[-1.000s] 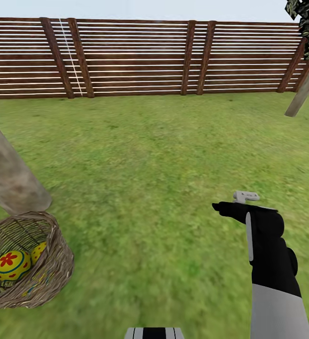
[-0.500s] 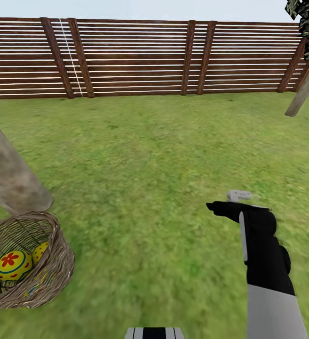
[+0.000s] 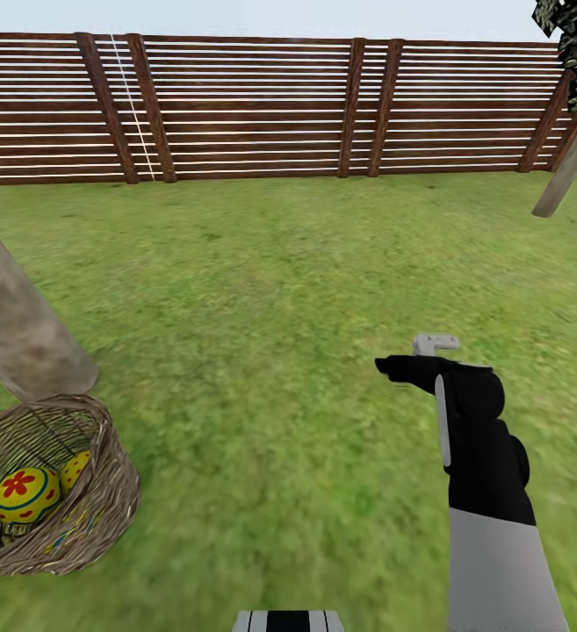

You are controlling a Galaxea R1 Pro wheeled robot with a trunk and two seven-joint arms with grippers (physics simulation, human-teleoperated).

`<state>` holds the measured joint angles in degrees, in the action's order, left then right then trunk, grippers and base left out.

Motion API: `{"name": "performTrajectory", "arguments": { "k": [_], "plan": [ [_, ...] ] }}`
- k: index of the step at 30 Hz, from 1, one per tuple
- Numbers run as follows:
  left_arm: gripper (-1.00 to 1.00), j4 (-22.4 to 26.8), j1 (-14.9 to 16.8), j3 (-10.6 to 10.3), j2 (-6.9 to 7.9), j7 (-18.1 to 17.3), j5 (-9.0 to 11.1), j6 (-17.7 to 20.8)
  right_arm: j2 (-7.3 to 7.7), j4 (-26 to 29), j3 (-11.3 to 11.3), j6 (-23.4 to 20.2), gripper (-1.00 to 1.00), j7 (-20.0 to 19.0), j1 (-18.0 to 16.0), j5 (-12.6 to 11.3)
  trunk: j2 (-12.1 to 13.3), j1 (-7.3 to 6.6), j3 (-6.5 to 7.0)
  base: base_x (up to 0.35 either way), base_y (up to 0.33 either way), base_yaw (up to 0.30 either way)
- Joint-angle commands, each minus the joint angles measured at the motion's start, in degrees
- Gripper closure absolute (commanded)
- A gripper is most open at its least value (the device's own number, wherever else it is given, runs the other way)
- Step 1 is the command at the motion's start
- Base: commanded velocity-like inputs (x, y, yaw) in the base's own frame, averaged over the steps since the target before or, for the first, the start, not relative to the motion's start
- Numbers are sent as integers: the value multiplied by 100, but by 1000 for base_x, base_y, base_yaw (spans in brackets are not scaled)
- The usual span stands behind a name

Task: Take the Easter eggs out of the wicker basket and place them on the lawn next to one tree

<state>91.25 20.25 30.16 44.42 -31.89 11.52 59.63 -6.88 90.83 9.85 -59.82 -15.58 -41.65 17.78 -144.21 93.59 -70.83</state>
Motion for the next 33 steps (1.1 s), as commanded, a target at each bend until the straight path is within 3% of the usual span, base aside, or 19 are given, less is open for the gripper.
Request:
{"name": "performTrajectory", "arguments": {
  "k": [1, 12, 33],
  "plan": [
    [-100, 2, 5, 4, 0, -18, 8, 37, -4, 5, 10, -18, -100, -60, -19, 60, -2, -1, -5, 0, 10, 0],
    [-100, -6, 5, -335, -3, -19, 19, 37, -6, -2, 16, -18, -100, -61, -62, 51, -2, -1, -5, -16, 90, 0],
    [-100, -11, -4, -371, -92, -19, 8, 37, 6, -63, 17, -18, -100, -52, -62, 50, -2, -1, -5, -1, 100, 0]
  ]
}}
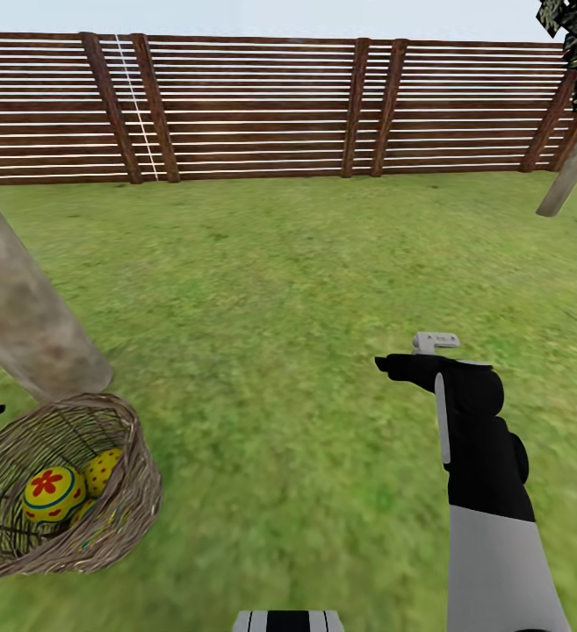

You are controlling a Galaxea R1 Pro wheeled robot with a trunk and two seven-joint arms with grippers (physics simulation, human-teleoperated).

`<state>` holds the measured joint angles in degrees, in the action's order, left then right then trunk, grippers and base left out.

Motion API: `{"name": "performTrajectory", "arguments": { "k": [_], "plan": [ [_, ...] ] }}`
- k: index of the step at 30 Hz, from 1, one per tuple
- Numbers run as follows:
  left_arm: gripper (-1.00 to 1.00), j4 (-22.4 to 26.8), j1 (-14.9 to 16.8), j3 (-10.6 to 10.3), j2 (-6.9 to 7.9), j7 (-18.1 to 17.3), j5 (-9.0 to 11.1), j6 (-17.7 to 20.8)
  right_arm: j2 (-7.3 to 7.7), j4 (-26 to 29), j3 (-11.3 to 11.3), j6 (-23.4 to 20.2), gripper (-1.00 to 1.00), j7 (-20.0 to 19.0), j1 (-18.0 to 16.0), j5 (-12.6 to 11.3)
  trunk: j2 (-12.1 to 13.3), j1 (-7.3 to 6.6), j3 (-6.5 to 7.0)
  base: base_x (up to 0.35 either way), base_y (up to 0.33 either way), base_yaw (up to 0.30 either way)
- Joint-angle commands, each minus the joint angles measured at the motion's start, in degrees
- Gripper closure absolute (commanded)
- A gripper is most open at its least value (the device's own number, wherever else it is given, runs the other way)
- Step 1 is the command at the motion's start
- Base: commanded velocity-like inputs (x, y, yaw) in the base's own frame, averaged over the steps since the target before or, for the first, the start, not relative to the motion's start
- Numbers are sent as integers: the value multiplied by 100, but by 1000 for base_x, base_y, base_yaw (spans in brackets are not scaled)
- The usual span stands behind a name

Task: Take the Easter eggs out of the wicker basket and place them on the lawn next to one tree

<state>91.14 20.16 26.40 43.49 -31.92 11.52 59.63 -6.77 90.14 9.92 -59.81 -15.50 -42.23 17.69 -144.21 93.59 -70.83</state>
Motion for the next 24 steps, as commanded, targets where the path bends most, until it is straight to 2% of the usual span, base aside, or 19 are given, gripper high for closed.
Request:
{"name": "performTrajectory", "arguments": {
  "k": [1, 24],
  "plan": [
    [-100, 0, 5, 5, -1, -16, 8, 37, -6, 5, 10, -19, -100, -60, -5, 59, -2, -1, -5, -22, 60, 0],
    [-100, 9, 5, -62, -8, -16, 8, 37, 0, 59, -9, -19, -100, -90, 13, 42, -2, -1, -4, -13, 18, 0]
  ]
}}
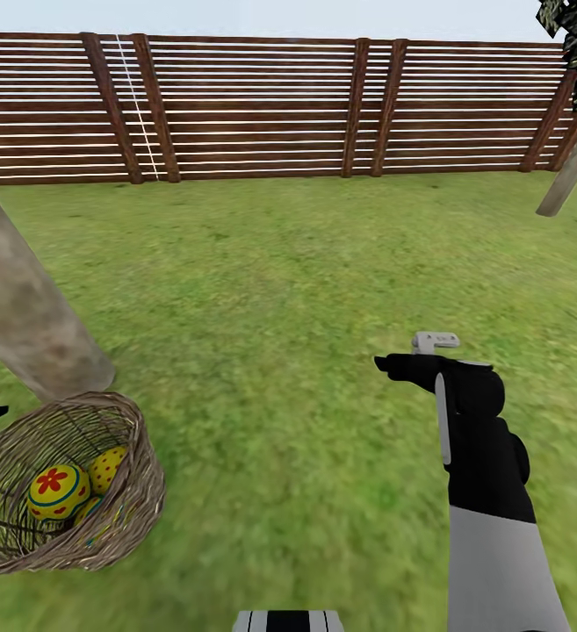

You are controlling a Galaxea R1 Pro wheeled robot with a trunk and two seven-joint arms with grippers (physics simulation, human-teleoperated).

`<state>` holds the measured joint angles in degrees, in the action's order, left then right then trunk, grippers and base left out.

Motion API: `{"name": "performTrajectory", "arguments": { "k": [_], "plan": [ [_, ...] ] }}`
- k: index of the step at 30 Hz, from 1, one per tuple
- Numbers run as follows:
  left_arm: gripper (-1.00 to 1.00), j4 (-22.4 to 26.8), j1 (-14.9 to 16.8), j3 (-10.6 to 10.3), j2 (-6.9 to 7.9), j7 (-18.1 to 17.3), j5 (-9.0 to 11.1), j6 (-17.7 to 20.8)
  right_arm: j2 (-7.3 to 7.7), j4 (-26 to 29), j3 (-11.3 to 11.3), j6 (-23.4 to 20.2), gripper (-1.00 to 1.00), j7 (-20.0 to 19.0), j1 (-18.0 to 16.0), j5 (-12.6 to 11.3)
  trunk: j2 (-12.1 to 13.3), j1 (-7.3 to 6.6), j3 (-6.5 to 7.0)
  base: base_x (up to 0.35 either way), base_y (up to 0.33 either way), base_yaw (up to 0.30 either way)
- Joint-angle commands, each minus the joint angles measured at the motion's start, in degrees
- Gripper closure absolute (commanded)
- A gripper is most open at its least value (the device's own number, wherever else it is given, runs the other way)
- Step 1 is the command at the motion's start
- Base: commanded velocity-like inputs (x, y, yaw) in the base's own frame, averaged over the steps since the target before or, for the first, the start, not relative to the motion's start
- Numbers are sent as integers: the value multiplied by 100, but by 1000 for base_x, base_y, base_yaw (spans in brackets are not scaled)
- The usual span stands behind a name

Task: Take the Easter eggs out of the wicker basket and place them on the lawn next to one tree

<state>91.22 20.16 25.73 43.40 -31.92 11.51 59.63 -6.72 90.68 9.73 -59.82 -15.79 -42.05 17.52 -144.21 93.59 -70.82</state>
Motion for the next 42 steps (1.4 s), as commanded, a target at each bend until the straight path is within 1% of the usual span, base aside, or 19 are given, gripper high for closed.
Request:
{"name": "performTrajectory", "arguments": {
  "k": [1, 12, 17, 23, 34, 42],
  "plan": [
    [-100, 1, 5, 4, 1, -16, 9, 37, -5, 11, 9, -18, -100, -57, -1, 62, -2, -1, -5, 0, 0, 14],
    [-100, 1, 5, -8, -1, -16, 21, 37, -5, 20, 3, -18, -100, -47, 3, 59, -2, -1, -4, 0, 0, 138],
    [-100, 1, 5, -90, -5, -23, 25, 37, -11, 20, 3, -18, -100, -47, 4, 60, -2, -1, -4, 0, 0, 28],
    [-100, 1, 9, -188, -69, -25, 26, 37, -13, 20, 3, -18, -100, -47, 4, 59, -2, -1, -4, 0, 0, 142],
    [-100, 1, 12, -215, -103, -25, 27, 37, -13, 20, 3, -18, -100, -54, 4, 58, -2, -1, -4, 0, -68, 45],
    [-100, 1, 7, -218, -104, -25, 34, 37, -13, 20, 3, -18, -100, -55, 4, 58, -2, -1, -4, 85, 74, 99]
  ]
}}
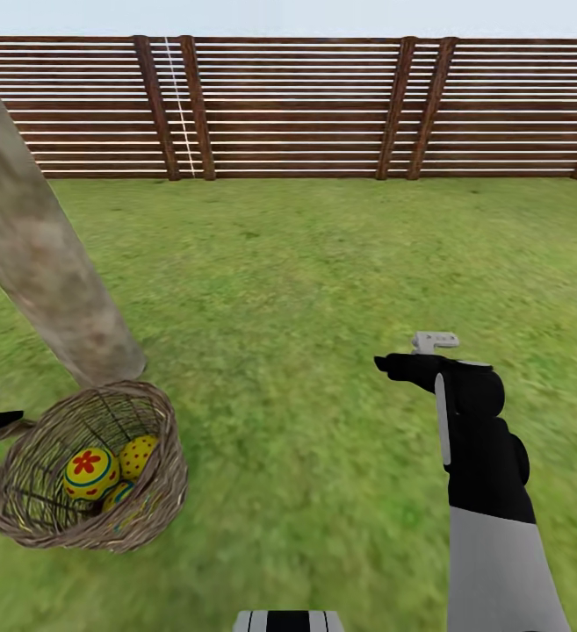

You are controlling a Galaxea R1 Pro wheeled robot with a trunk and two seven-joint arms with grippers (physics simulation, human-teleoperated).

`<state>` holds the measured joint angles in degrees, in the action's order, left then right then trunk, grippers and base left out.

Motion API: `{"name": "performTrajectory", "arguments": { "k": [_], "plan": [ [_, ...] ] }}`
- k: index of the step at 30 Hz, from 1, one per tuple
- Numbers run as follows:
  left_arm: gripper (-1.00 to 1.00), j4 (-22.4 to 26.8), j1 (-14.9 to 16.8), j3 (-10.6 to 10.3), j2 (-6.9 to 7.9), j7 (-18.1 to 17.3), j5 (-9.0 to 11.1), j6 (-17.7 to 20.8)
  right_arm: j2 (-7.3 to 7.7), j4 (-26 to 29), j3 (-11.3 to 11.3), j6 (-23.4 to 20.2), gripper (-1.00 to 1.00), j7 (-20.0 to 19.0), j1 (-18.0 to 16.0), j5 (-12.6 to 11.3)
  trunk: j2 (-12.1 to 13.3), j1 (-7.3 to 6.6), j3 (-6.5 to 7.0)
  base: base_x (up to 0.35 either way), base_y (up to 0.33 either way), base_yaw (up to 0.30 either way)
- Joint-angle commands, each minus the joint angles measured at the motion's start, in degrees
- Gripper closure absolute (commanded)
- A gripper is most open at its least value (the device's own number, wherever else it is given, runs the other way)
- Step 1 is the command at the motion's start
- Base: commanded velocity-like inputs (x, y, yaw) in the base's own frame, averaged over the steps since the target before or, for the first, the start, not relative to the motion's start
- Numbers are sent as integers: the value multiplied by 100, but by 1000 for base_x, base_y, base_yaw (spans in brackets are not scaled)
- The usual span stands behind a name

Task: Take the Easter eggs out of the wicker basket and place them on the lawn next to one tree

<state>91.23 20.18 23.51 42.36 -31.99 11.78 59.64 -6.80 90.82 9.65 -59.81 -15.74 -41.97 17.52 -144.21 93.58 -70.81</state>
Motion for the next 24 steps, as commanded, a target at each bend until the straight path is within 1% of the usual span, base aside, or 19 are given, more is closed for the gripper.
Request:
{"name": "performTrajectory", "arguments": {
  "k": [1, 12, 20, 24],
  "plan": [
    [-100, 0, 5, 5, 0, -17, 8, 36, -5, 6, 7, -19, -100, -60, -5, 59, -2, 0, -5, 54, 49, 18],
    [-100, 13, 7, 5, 0, -17, 6, 36, -6, 6, 2, -19, -100, -64, -5, 55, -2, 0, -5, 35, 65, 4],
    [-100, 17, 5, -2, 0, -17, 2, 36, -5, 3, 4, -19, -100, -74, -5, 50, -2, 0, -5, 73, -13, 0],
    [-100, 17, 8, -50, 0, -16, 1, 36, -5, 5, 2, -19, -100, -77, 1, 53, -2, 0, -5, 114, -125, 0]
  ]
}}
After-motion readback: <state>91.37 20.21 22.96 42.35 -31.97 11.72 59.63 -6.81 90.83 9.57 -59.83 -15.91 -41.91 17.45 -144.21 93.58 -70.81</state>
